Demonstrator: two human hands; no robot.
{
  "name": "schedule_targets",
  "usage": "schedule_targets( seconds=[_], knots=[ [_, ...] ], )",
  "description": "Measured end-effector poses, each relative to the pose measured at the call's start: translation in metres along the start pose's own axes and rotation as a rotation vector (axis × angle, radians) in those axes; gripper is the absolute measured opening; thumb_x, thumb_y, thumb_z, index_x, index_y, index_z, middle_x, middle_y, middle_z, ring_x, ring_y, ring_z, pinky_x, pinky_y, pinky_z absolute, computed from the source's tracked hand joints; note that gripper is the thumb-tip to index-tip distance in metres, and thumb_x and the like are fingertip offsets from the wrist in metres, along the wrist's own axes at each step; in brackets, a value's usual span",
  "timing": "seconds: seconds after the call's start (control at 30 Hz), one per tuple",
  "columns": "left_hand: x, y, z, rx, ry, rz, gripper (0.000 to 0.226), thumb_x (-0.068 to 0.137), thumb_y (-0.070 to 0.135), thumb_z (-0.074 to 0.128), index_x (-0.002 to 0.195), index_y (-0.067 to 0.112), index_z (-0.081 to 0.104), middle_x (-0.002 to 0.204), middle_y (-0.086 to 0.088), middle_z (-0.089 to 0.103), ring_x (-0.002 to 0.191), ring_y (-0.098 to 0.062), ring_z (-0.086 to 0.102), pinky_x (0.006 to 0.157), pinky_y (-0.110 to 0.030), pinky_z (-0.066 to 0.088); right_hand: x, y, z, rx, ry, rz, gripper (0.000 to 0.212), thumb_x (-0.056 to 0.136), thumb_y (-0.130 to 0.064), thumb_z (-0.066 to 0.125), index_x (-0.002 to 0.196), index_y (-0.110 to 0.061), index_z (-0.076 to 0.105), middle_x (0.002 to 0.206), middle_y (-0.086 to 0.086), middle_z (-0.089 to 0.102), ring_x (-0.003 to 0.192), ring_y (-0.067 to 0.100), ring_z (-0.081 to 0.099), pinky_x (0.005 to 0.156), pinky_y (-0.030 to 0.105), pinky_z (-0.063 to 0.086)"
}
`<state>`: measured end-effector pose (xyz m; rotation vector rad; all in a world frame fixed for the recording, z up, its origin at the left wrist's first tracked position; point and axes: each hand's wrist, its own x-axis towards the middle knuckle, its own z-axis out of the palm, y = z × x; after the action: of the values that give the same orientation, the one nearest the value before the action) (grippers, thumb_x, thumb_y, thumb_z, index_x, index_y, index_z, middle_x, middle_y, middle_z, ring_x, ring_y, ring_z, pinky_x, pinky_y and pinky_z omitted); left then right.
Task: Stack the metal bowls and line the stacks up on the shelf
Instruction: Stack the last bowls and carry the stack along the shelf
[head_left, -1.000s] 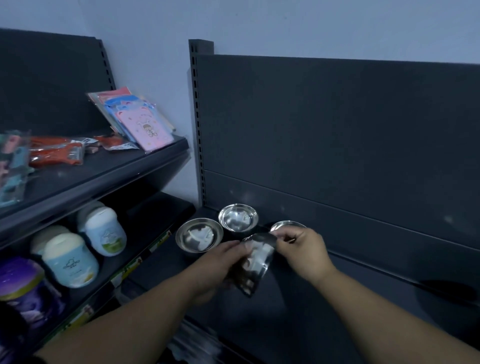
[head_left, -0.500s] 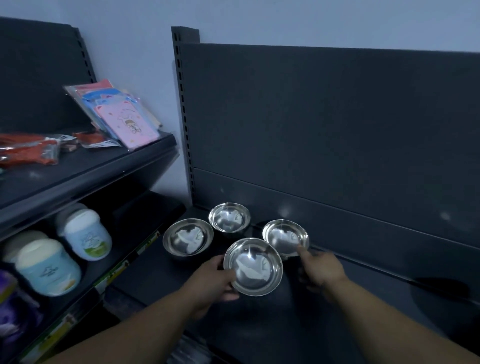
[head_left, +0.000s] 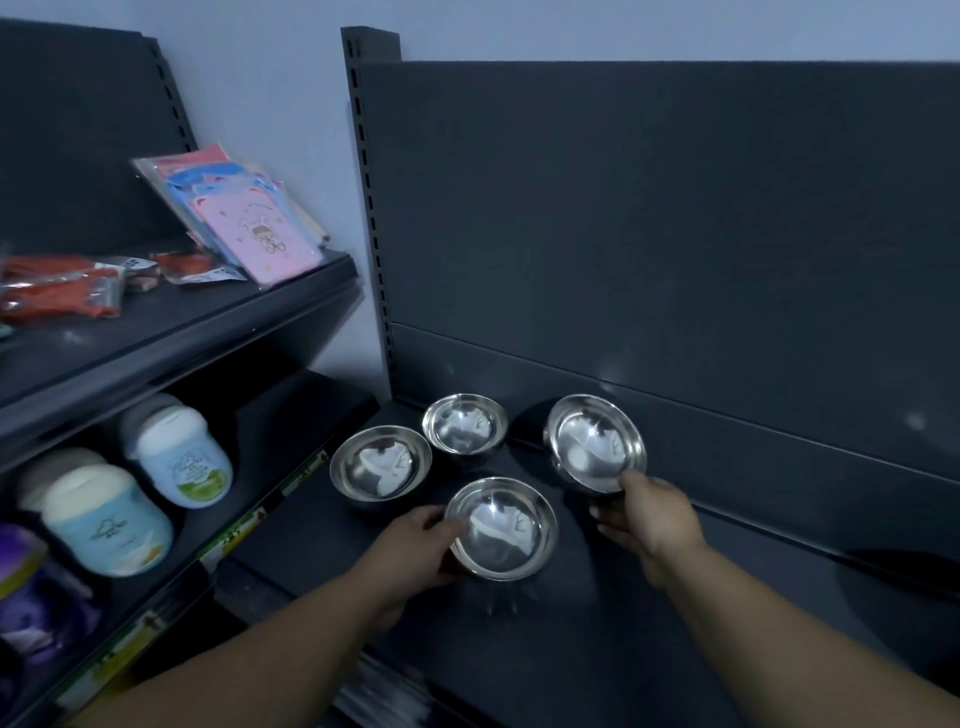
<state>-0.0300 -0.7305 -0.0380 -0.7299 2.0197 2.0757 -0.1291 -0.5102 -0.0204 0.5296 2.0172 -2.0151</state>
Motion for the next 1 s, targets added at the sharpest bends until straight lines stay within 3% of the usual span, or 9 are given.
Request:
schedule_targets(
  seconds=[0.1, 0.27, 0.37, 0.47, 0.67, 0.8, 0.87, 0.93, 1.0],
  knots=[
    [0.003, -0.006, -0.011, -0.047, 0.131, -0.018, 0.034, 0.093, 0.042, 0.056, 0.102, 0.01, 0.061, 0.101, -0.014, 0.069, 0.096, -0.027, 0.067, 0.077, -0.036, 0.058, -0.018, -0.011, 0.004, -0.104, -0.074, -0.116, 0.019, 0.093, -0.017, 0.05, 0.094, -0.003, 0.064, 0.072, 0.016, 0.069, 0.056, 0.023, 0.062, 0.056, 0.03, 0.051],
    [0.008, -0.001, -0.038, -0.244, 0.405, -0.058, 0.038, 0.094, 0.042, 0.053, 0.112, 0.008, 0.048, 0.092, -0.015, 0.06, 0.081, -0.03, 0.065, 0.064, -0.033, 0.055, -0.04, -0.02, 0.016, -0.422, -0.184, -0.255, 0.026, 0.088, -0.019, 0.054, 0.071, -0.005, 0.067, 0.052, 0.01, 0.063, 0.047, 0.022, 0.057, 0.053, 0.033, 0.048],
    [0.017, 0.001, -0.051, -0.279, 0.442, -0.083, 0.048, 0.094, 0.038, 0.054, 0.125, 0.002, 0.046, 0.108, -0.02, 0.061, 0.08, -0.031, 0.067, 0.059, -0.032, 0.053, -0.041, -0.017, 0.021, -0.607, -0.176, -0.333, 0.025, 0.085, -0.024, 0.056, 0.068, -0.01, 0.068, 0.053, 0.004, 0.068, 0.05, 0.017, 0.062, 0.059, 0.029, 0.051],
    [0.021, 0.004, -0.056, -0.339, 0.416, -0.095, 0.045, 0.095, 0.029, 0.052, 0.132, 0.004, 0.044, 0.116, -0.021, 0.059, 0.083, -0.032, 0.068, 0.062, -0.032, 0.054, -0.041, -0.016, 0.023, -0.734, -0.15, -0.413, 0.021, 0.084, -0.032, 0.058, 0.077, -0.018, 0.072, 0.068, -0.004, 0.071, 0.068, 0.011, 0.065, 0.065, 0.023, 0.048],
    [0.014, 0.012, -0.055, -0.392, 0.398, -0.006, 0.036, 0.095, 0.011, 0.049, 0.131, 0.007, 0.047, 0.114, -0.017, 0.065, 0.083, -0.029, 0.069, 0.065, -0.029, 0.054, -0.041, -0.007, 0.026, -0.743, -0.141, -0.403, 0.017, 0.085, -0.034, 0.059, 0.083, -0.024, 0.072, 0.075, -0.01, 0.07, 0.073, 0.002, 0.062, 0.06, 0.012, 0.041],
    [0.0, 0.027, -0.046, -0.241, 0.372, 0.108, 0.025, 0.093, 0.015, 0.048, 0.115, 0.012, 0.061, 0.098, -0.012, 0.073, 0.08, -0.028, 0.072, 0.065, -0.033, 0.057, -0.04, -0.003, 0.032, -0.685, -0.131, -0.389, 0.017, 0.087, -0.032, 0.058, 0.083, -0.022, 0.071, 0.073, -0.009, 0.069, 0.061, -0.007, 0.059, 0.052, 0.004, 0.038],
    [-0.008, 0.039, -0.042, -0.154, 0.354, 0.146, 0.021, 0.093, 0.018, 0.049, 0.1, 0.011, 0.066, 0.086, -0.012, 0.074, 0.073, -0.028, 0.072, 0.063, -0.034, 0.057, -0.039, -0.001, 0.037, -0.612, -0.167, -0.356, 0.02, 0.089, -0.032, 0.059, 0.082, -0.018, 0.071, 0.064, -0.005, 0.069, 0.049, -0.003, 0.062, 0.05, 0.006, 0.045],
    [-0.013, 0.047, -0.039, -0.064, 0.331, 0.173, 0.023, 0.092, 0.018, 0.049, 0.09, 0.008, 0.069, 0.079, -0.014, 0.073, 0.069, -0.026, 0.07, 0.059, -0.033, 0.057, -0.038, 0.0, 0.043, -0.534, -0.216, -0.302, 0.024, 0.089, -0.036, 0.062, 0.082, -0.015, 0.071, 0.063, 0.0, 0.07, 0.048, 0.009, 0.067, 0.051, 0.018, 0.053],
    [-0.014, 0.05, -0.039, 0.116, 0.318, 0.193, 0.025, 0.091, 0.024, 0.05, 0.083, 0.012, 0.071, 0.079, -0.012, 0.073, 0.071, -0.023, 0.07, 0.063, -0.034, 0.059, -0.036, 0.001, 0.047, -0.504, -0.253, -0.269, 0.029, 0.089, -0.04, 0.062, 0.084, -0.013, 0.07, 0.067, 0.003, 0.07, 0.05, 0.015, 0.068, 0.049, 0.02, 0.051]
  ],
)
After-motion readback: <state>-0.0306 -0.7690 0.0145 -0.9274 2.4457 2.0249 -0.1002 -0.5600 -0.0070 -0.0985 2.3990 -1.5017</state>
